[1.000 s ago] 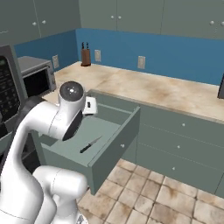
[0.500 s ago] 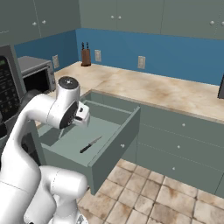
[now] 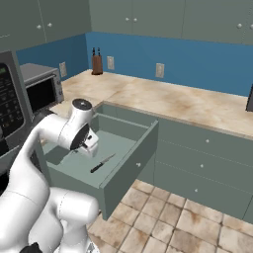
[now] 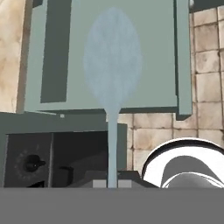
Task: Pick up the metallic utensils from the counter and place them in the open drawer. Make sure not to pick up any wooden utensils.
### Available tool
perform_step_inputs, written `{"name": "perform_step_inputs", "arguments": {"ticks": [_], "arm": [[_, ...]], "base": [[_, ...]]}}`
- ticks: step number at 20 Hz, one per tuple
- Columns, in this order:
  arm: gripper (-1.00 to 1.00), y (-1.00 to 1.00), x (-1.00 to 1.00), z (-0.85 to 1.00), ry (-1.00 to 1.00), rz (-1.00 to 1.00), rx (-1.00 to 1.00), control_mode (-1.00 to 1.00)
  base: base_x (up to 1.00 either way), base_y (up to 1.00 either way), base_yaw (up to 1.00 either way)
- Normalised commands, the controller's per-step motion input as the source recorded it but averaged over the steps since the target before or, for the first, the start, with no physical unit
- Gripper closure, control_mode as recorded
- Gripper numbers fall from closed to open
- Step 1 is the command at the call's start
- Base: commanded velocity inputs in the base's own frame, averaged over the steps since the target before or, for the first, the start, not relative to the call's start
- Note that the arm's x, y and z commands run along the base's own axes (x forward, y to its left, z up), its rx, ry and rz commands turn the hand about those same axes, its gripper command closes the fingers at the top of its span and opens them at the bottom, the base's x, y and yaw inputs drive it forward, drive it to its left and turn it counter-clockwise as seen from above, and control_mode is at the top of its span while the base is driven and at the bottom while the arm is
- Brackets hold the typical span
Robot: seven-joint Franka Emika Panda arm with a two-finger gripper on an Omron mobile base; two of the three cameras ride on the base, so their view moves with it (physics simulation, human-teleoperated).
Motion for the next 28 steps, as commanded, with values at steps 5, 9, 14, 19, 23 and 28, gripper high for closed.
{"name": "perform_step_inputs", "arguments": {"ticks": [5,9,14,19,23,28], "arm": [[1.0,0.11,0.21,-0.68,0.14,-0.13,0.03,-1.0],[1.0,0.61,0.48,-0.32,0.08,-0.2,-0.23,-1.0],[1.0,0.29,0.54,-0.29,0.09,-0.15,-0.15,-1.0],[1.0,-0.01,0.45,-0.09,0.11,0.0,-0.01,-1.0],[1.0,0.0,0.46,-0.08,0.03,0.0,0.0,-1.0],[1.0,-0.03,0.53,-0.21,0.02,0.01,0.0,-1.0]], "base": [[0.0,0.0,0.0],[0.0,0.0,0.0],[0.0,0.0,0.0],[0.0,0.0,0.0],[0.0,0.0,0.0],[0.0,0.0,0.0]]}}
